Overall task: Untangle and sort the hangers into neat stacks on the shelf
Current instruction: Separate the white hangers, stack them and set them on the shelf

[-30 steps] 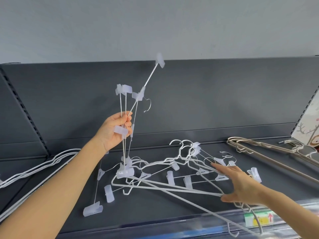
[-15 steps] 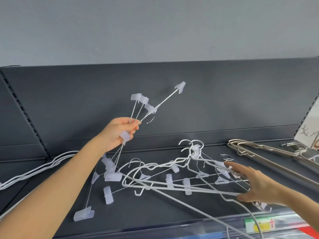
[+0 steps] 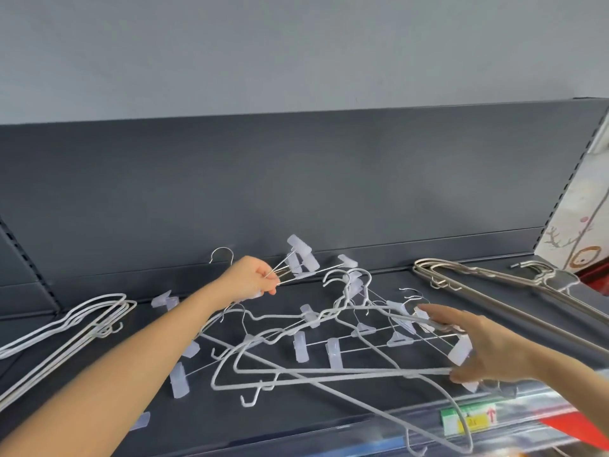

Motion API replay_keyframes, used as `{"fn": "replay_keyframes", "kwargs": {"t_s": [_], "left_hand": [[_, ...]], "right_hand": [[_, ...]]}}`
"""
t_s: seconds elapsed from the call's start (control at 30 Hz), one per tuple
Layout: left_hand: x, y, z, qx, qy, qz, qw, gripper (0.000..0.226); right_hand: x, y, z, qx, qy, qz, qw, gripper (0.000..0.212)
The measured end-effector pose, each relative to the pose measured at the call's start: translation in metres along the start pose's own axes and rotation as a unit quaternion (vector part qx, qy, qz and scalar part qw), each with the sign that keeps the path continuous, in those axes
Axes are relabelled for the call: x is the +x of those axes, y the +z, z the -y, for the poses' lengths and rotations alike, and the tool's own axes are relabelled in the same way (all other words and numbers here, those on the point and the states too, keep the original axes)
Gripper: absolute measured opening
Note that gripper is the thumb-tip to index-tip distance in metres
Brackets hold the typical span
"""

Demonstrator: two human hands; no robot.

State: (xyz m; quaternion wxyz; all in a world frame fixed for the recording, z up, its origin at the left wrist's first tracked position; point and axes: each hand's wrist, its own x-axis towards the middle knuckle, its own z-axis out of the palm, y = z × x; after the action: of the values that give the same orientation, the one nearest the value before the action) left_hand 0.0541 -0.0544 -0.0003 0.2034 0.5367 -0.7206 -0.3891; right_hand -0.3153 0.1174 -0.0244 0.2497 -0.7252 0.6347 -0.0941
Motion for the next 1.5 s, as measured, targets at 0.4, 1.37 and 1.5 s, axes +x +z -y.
{"fn": "replay_keyframes", "kwargs": {"t_s": [0.4, 1.37, 1.5], "left_hand": [[0.015, 0.033, 0.032, 0.086, -0.042, -0.040, 0.995, 0.010], [-0.050, 0.041, -0.042, 0.289, 0.113, -0.052, 0.949, 0.043], [-0.069, 0.030, -0.038, 0.335, 0.085, -0.043, 0.937, 0.095]], "right_hand": [[0.001, -0.008, -0.033, 0.047, 0.016, 0.018, 0.999, 0.103], [0.003, -0.032, -0.009, 0.074, -0.075, -0.057, 0.993, 0.097], [0.020, -0.030, 0.011, 0.041, -0.104, -0.091, 0.990, 0.098]]}}
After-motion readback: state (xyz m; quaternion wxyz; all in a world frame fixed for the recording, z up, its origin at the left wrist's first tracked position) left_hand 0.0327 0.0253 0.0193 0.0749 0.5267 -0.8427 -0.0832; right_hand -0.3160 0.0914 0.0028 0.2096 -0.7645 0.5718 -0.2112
